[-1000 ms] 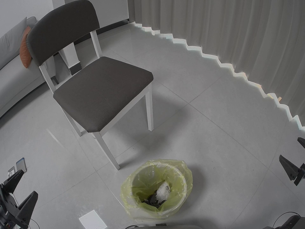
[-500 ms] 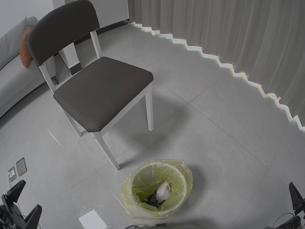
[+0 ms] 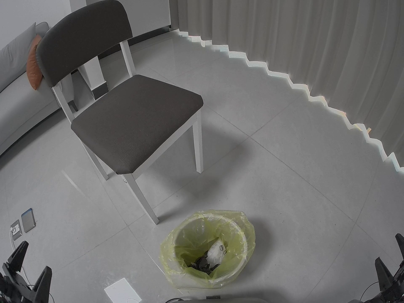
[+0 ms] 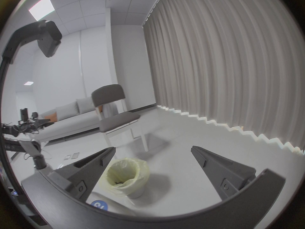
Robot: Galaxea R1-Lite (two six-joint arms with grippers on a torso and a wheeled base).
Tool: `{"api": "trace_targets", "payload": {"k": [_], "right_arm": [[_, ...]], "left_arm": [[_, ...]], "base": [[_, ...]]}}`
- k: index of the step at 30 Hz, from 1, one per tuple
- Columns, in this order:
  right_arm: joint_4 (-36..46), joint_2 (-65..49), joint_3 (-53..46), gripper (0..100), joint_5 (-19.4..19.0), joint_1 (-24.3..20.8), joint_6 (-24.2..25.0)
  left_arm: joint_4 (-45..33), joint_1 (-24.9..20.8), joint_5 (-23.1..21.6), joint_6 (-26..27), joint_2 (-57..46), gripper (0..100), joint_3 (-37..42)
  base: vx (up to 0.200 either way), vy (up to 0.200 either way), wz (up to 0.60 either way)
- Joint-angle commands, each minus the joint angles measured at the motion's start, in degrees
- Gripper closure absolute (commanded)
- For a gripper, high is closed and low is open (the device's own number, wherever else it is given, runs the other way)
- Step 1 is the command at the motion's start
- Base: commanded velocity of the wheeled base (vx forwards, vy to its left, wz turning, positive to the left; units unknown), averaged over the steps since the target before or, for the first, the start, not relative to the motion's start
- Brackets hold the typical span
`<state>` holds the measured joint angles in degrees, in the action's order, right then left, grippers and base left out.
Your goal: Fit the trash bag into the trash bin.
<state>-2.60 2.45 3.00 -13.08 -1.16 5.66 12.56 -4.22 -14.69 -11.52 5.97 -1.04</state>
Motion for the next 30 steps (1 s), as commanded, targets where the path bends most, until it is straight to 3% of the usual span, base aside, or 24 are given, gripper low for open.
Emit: {"api": "trace_targets", "payload": {"k": [1, 5, 10, 12, 14, 15, 21, 23, 26, 28, 29, 30], "right_arm": [[-1.6, -2.5, -3.0, 0, 6.9, 1.1, -0.3], [-2.0, -2.5, -3.0, 0, 10.3, 1.2, -2.1], [-2.0, -2.5, -3.0, 0, 10.5, 1.1, -12.6], [-1.5, -2.5, -3.0, 0, 10.3, 1.1, -9.3], [-2.0, -2.5, -3.0, 0, 10.1, 1.1, -5.0], [-2.1, -2.5, -3.0, 0, 10.5, 1.1, -5.0], [-0.6, -2.4, -2.6, 0, 8.1, 1.0, -7.1], [0.8, -1.5, -2.4, 0, 9.2, 1.4, -6.9], [1.1, -2.0, -2.1, 0, 14.2, 1.2, -6.3], [0.6, -2.2, -2.3, 0, 13.1, 1.2, -6.9], [-1.6, -2.2, -2.9, 0, 7.0, 1.2, -7.9], [-1.6, -2.2, -2.9, 0, 7.0, 1.2, -7.9]], "left_arm": [[-3.9, 0.2, 7.7, 3.6, -0.8, 0, 1.0], [-9.8, 0.1, 10.2, 8.6, -0.8, 0, 1.0], [-9.4, 0.0, 9.4, 10.3, -0.7, 0, 1.0], [-9.4, 0.1, 10.3, 9.9, -0.8, 0, 1.0], [-10.0, 0.2, 14.4, 10.6, -0.9, 0, 1.0], [-11.0, 0.2, 16.5, 9.6, -0.9, 0, 1.0], [-12.1, 0.2, 15.5, 10.4, -0.8, 0, 1.0], [-12.2, 0.1, 15.4, 10.8, -0.8, 0, 1.0], [-12.2, 0.1, 15.4, 10.6, -0.8, 0, 1.0], [-12.2, 0.1, 15.4, 10.6, -0.8, 0, 1.0], [-12.2, 0.1, 15.4, 10.8, -0.8, 0, 1.0], [-12.2, 0.1, 15.4, 10.8, -0.8, 0, 1.0]], "base": [[0.0, 0.0, 0.0], [0.0, 0.0, 0.0], [0.0, 0.0, 0.0], [0.0, 0.0, 0.0], [0.0, 0.0, 0.0], [0.0, 0.0, 0.0], [0.0, 0.0, 0.0], [0.0, 0.0, 0.0], [0.0, 0.0, 0.0], [0.0, 0.0, 0.0], [0.0, 0.0, 0.0], [0.0, 0.0, 0.0]]}}
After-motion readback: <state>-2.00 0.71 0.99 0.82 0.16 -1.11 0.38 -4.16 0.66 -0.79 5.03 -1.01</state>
